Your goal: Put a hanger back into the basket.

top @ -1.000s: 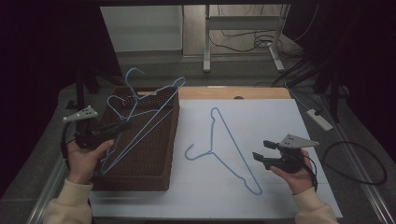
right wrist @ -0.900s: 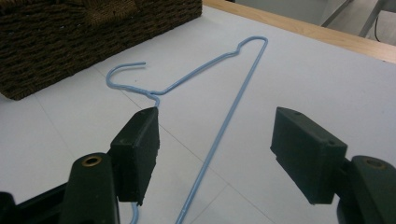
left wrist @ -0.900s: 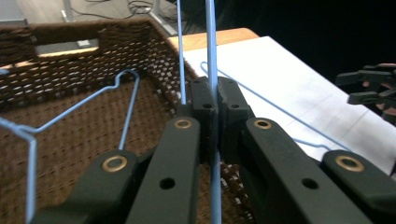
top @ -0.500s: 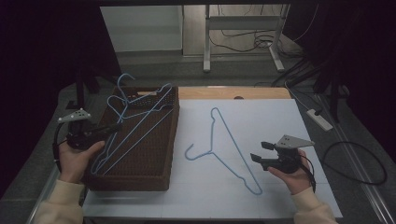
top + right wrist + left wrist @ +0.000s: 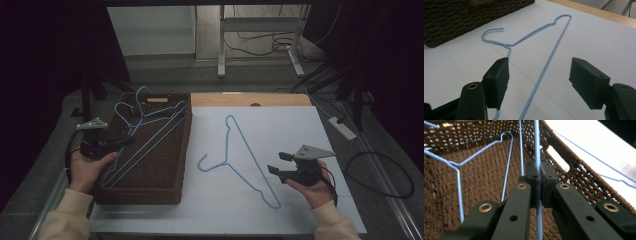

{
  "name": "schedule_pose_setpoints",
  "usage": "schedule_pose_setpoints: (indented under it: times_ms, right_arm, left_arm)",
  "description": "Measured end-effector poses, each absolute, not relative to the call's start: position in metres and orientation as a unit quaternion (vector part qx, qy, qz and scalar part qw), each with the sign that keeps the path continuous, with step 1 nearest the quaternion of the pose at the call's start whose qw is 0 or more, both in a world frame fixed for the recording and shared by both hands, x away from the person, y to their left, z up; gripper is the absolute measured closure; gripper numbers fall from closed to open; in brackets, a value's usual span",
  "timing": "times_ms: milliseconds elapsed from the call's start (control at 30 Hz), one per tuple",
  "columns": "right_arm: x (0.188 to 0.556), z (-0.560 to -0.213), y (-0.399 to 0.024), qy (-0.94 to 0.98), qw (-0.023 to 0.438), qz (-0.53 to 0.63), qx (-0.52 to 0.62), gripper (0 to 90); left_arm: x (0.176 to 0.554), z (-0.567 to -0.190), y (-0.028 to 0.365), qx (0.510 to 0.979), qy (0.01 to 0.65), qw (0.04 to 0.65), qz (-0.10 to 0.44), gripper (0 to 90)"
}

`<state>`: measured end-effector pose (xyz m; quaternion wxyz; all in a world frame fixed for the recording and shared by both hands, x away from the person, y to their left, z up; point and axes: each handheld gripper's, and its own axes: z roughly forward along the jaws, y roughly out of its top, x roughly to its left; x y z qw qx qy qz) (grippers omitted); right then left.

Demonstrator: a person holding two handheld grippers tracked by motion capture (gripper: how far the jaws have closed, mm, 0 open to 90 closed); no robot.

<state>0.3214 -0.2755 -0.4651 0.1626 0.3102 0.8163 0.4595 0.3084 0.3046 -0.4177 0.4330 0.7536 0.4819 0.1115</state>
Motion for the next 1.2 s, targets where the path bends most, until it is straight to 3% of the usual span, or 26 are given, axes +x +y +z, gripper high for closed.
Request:
schedule_pose_setpoints:
  times_ms: [500,967,1067,1200]
  right_arm:
    - [0.322,-0.467,-0.274,0.82,0.162,0.453,0.31,32.8]
    - [0.322,-0.468,-0.273,0.822,0.161,0.451,0.309,32.6]
    - [0.322,-0.468,-0.273,0.823,0.16,0.45,0.309,32.3]
    - [0.322,-0.468,-0.273,0.823,0.16,0.449,0.308,31.9]
  left_arm:
    - [0.328,-0.441,0.3,0.769,0.516,0.366,0.092,87.2]
    - [0.341,-0.46,0.304,0.771,0.57,0.259,0.115,85.7]
    - [0.342,-0.461,0.305,0.771,0.572,0.253,0.122,79.0]
    - [0.335,-0.453,0.302,0.766,0.562,0.272,0.155,57.7]
